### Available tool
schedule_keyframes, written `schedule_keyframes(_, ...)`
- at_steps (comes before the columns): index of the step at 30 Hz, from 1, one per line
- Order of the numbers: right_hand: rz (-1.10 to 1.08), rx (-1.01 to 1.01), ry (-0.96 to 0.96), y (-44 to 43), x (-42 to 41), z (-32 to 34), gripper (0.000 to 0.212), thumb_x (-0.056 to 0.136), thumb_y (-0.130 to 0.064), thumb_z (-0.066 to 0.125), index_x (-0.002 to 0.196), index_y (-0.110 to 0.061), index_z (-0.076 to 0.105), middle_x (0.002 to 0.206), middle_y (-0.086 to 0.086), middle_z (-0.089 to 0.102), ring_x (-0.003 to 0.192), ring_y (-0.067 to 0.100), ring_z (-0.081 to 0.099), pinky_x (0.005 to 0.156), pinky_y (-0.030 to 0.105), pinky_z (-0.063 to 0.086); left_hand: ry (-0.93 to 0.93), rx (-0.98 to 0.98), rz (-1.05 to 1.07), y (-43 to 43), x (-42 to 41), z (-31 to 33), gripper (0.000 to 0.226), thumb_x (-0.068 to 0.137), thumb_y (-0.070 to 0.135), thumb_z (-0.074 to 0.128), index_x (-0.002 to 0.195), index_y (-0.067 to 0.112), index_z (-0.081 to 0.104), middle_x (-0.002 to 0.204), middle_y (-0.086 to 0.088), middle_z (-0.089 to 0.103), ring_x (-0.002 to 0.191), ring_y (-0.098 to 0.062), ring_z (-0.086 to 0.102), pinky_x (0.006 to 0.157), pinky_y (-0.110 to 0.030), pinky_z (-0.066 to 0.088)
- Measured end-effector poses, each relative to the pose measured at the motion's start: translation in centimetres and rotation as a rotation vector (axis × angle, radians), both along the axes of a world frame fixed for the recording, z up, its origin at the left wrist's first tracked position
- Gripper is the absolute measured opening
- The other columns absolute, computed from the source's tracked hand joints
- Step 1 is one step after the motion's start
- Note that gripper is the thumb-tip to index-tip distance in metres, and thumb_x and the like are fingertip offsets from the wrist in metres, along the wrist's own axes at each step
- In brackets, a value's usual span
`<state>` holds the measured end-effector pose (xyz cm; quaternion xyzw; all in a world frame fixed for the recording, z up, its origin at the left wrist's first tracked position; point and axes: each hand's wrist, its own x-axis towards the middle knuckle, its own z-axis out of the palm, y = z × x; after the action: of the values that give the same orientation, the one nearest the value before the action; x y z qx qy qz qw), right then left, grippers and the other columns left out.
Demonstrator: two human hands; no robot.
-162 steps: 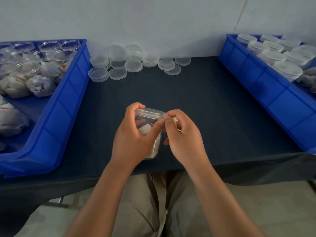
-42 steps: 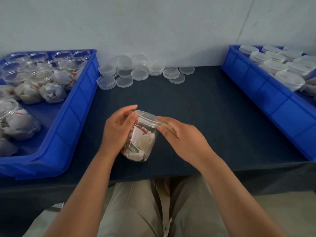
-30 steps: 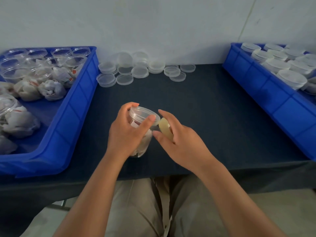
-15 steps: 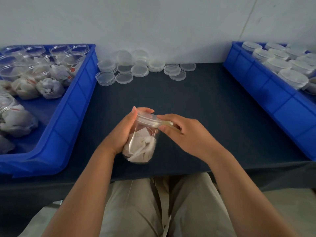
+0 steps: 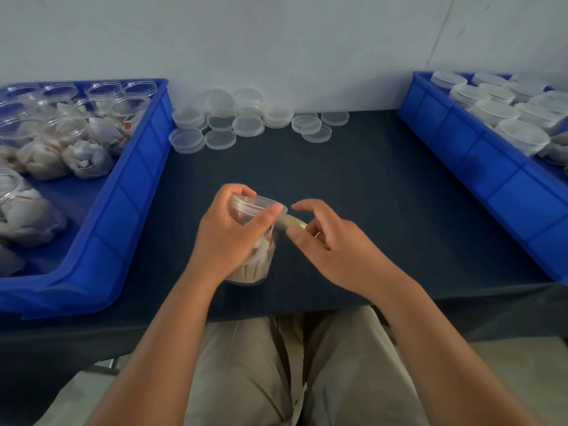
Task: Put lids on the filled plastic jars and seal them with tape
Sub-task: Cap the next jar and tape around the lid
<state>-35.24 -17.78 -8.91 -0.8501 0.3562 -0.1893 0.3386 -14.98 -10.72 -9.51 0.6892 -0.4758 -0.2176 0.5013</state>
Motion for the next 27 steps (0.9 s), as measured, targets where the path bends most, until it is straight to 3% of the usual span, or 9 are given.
schedule_keyframes(2, 0.037, 0.008, -0.002, 0.2, -0.2, 0.2, 0.021, 0.104, -0.055, 0.045, 0.124, -0.049, 0.045, 0.082, -0.003, 0.066, 0.067, 0.014, 0.062, 0.056, 0.035, 0.052, 0.018, 0.003, -0.019, 0.0, 0.6, 0.0, 0.051, 0.073, 0.077, 0.07, 0.111, 0.046, 0.055, 0.106, 0.032, 0.064, 0.095, 0.006, 0.068, 0.065, -0.008, 0.05)
schedule_keyframes(4, 0.075, -0.04, 0.043, -0.1, -0.3, 0.5, 0.014, 0.106, -0.053, 0.044, 0.119, -0.05, 0.05, 0.084, -0.005, 0.066, 0.069, 0.013, 0.062, 0.053, 0.033, 0.05, 0.044, 0.002, -0.05, 0.0, 1.1, 0.1, 0.05, 0.075, 0.075, 0.068, 0.111, 0.043, 0.056, 0.107, 0.031, 0.065, 0.096, 0.005, 0.067, 0.068, -0.006, 0.049)
schedule_keyframes(7, 0.135, -0.037, 0.124, -1.3, -0.8, 1.4, 0.021, 0.109, -0.052, 0.044, 0.124, -0.052, 0.058, 0.102, -0.034, 0.065, 0.091, -0.01, 0.062, 0.067, 0.013, 0.048, 0.165, -0.012, -0.119, -0.1, 1.6, 0.1, 0.048, 0.077, 0.069, 0.065, 0.111, 0.036, 0.061, 0.103, 0.023, 0.07, 0.093, -0.001, 0.071, 0.071, -0.013, 0.054)
schedule_keyframes(9, 0.185, -0.022, 0.162, -2.1, -1.1, 2.0, 0.024, 0.109, -0.05, 0.044, 0.124, -0.05, 0.062, 0.104, -0.044, 0.06, 0.096, -0.018, 0.057, 0.075, 0.003, 0.043, 0.271, -0.005, -0.155, -0.3, 1.8, 0.1, 0.049, 0.08, 0.067, 0.064, 0.112, 0.03, 0.062, 0.099, 0.019, 0.073, 0.09, -0.006, 0.074, 0.072, -0.017, 0.056)
schedule_keyframes(12, 0.146, -0.025, 0.202, -2.7, -0.9, 2.1, 0.023, 0.109, -0.05, 0.044, 0.115, -0.048, 0.066, 0.096, -0.025, 0.066, 0.087, -0.006, 0.06, 0.065, 0.013, 0.042, 0.332, -0.003, -0.18, -0.5, 2.0, 0.0, 0.04, 0.087, 0.057, 0.064, 0.112, 0.026, 0.061, 0.096, 0.017, 0.074, 0.087, -0.007, 0.075, 0.071, -0.019, 0.057)
schedule_keyframes(15, 0.036, -0.033, 0.2, -2.1, 0.3, 1.1, 0.023, 0.108, -0.048, 0.046, 0.106, -0.045, 0.069, 0.087, -0.016, 0.066, 0.085, -0.005, 0.058, 0.065, 0.018, 0.038, 0.273, -0.025, -0.198, -0.3, 1.9, -0.4, 0.051, 0.075, 0.054, 0.078, 0.114, 0.027, 0.06, 0.099, 0.014, 0.073, 0.09, -0.008, 0.073, 0.073, -0.019, 0.057)
schedule_keyframes(20, -0.131, -0.069, 0.197, -0.1, 2.6, 0.9, 0.029, 0.109, -0.033, 0.045, 0.11, -0.036, 0.074, 0.089, -0.015, 0.071, 0.079, 0.006, 0.065, 0.07, 0.031, 0.057, 0.178, -0.053, -0.127, 0.3, 0.9, -1.0, 0.056, 0.062, 0.059, 0.085, 0.107, 0.044, 0.058, 0.107, 0.02, 0.069, 0.096, -0.006, 0.072, 0.071, -0.015, 0.056)
schedule_keyframes(24, -0.159, -0.084, 0.316, -0.3, 3.1, 1.6, 0.034, 0.108, -0.026, 0.043, 0.08, -0.033, 0.06, 0.075, -0.009, 0.063, 0.069, 0.011, 0.06, 0.057, 0.032, 0.046, 0.053, -0.065, -0.066, 0.7, -0.2, -1.1, 0.059, 0.061, 0.062, 0.086, 0.108, 0.042, 0.056, 0.107, 0.023, 0.068, 0.094, -0.004, 0.071, 0.067, -0.016, 0.057)
schedule_keyframes(27, -0.195, -0.049, 0.388, -1.2, 3.8, 1.2, 0.03, 0.105, -0.022, 0.045, 0.079, -0.031, 0.058, 0.079, -0.006, 0.064, 0.072, 0.017, 0.062, 0.056, 0.032, 0.043, -0.043, -0.066, -0.065, 1.0, -0.5, 0.0, 0.06, 0.059, 0.059, 0.087, 0.107, 0.041, 0.058, 0.106, 0.024, 0.068, 0.093, -0.002, 0.07, 0.07, -0.022, 0.056)
